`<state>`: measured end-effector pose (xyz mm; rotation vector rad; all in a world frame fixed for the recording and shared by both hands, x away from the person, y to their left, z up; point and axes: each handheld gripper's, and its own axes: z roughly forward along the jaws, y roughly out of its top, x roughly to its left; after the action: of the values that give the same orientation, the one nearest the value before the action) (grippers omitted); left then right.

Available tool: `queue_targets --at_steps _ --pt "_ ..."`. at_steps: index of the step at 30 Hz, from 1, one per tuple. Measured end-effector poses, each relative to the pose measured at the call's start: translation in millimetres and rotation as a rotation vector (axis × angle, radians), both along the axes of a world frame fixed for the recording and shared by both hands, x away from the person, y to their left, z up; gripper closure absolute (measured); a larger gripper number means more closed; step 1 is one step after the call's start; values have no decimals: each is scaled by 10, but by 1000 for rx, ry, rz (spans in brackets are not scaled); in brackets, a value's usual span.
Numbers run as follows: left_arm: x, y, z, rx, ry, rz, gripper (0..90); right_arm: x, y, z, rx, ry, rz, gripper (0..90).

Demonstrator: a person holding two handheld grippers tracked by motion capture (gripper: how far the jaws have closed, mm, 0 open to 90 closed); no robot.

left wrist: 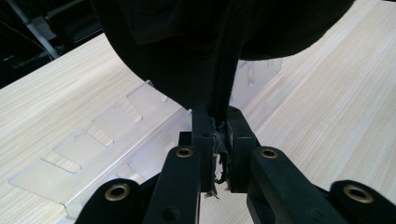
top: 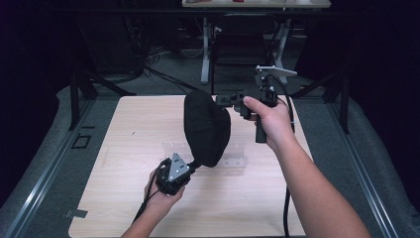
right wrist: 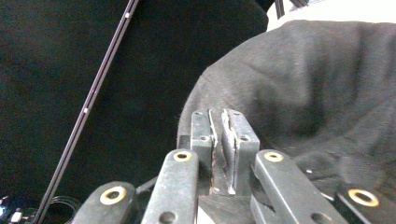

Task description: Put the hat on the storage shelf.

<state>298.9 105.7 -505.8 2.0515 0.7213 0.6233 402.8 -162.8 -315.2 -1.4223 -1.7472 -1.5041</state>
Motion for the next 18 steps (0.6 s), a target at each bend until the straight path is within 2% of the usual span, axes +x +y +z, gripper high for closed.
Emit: queue_targets --at_steps 5,10,18 --pt "6 36 -37 -14 15 8 855 -29 -63 30 -5 -18 -13 813" --pt "19 81 -98 -42 46 19 855 -56 -104 55 -21 -32 -20 812" --pt "43 121 -231 -47 88 37 853 -88 -187 50 -36 -39 -34 812"
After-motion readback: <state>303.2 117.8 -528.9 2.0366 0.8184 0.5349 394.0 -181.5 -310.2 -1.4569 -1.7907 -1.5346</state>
